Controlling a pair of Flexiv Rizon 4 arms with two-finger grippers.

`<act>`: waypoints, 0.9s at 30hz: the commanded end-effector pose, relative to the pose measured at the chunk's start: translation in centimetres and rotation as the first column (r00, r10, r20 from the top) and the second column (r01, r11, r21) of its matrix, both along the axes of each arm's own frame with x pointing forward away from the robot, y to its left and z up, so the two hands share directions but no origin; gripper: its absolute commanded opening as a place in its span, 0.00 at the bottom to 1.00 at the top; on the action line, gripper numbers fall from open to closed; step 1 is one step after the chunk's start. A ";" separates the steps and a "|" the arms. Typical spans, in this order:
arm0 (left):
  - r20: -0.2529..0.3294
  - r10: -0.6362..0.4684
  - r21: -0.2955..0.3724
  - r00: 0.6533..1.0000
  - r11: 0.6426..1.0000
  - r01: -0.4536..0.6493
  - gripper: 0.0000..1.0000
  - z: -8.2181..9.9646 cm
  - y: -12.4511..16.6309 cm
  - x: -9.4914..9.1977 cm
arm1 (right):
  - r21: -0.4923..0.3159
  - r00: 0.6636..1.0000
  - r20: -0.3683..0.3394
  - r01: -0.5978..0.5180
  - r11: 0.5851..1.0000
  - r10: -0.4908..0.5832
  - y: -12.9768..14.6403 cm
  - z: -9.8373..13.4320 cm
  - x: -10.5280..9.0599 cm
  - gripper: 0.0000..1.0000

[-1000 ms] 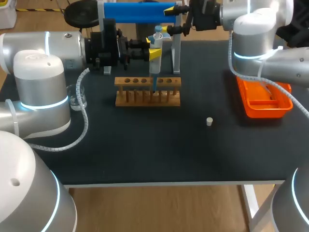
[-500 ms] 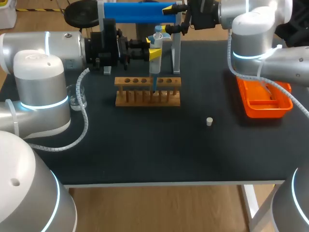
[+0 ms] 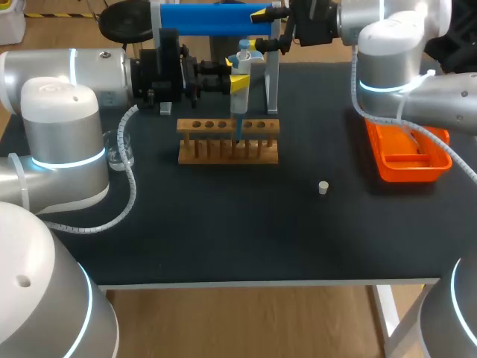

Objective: Invert the test tube, pick up the pipette, mount the tip to pipette, aspirate from beaker and dispense into the tube, eject the tip, return the pipette, and cap with the stopper.

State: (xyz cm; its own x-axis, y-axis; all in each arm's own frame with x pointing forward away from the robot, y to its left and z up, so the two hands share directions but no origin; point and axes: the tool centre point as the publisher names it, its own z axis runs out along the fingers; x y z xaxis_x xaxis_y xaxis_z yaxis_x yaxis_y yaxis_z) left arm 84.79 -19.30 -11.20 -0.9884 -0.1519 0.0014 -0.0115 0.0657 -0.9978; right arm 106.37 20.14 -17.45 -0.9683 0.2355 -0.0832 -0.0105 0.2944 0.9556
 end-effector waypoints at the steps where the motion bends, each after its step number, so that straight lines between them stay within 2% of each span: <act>1: 0.000 0.000 -0.001 1.000 1.000 0.000 0.00 0.0 0.0 0.0 | -0.002 1.000 -0.001 -0.001 1.000 0.001 -0.1 0.1 0.0 1.00; 16: 0.000 0.000 -0.001 1.000 1.000 0.000 0.00 0.0 0.0 0.0 | -0.002 1.000 -0.001 -0.001 1.000 0.001 -0.1 0.1 0.0 1.00; 23: 0.002 0.114 0.037 0.993 0.993 -0.114 0.00 0.1 4.4 1.4 | -0.002 1.000 -0.001 -0.001 1.000 0.001 -0.1 0.1 0.0 1.00; 27: -0.011 0.206 0.053 0.978 0.977 -0.206 0.00 -0.3 7.5 2.6 | -0.002 1.000 -0.001 -0.001 1.000 0.001 -0.1 0.1 0.0 1.00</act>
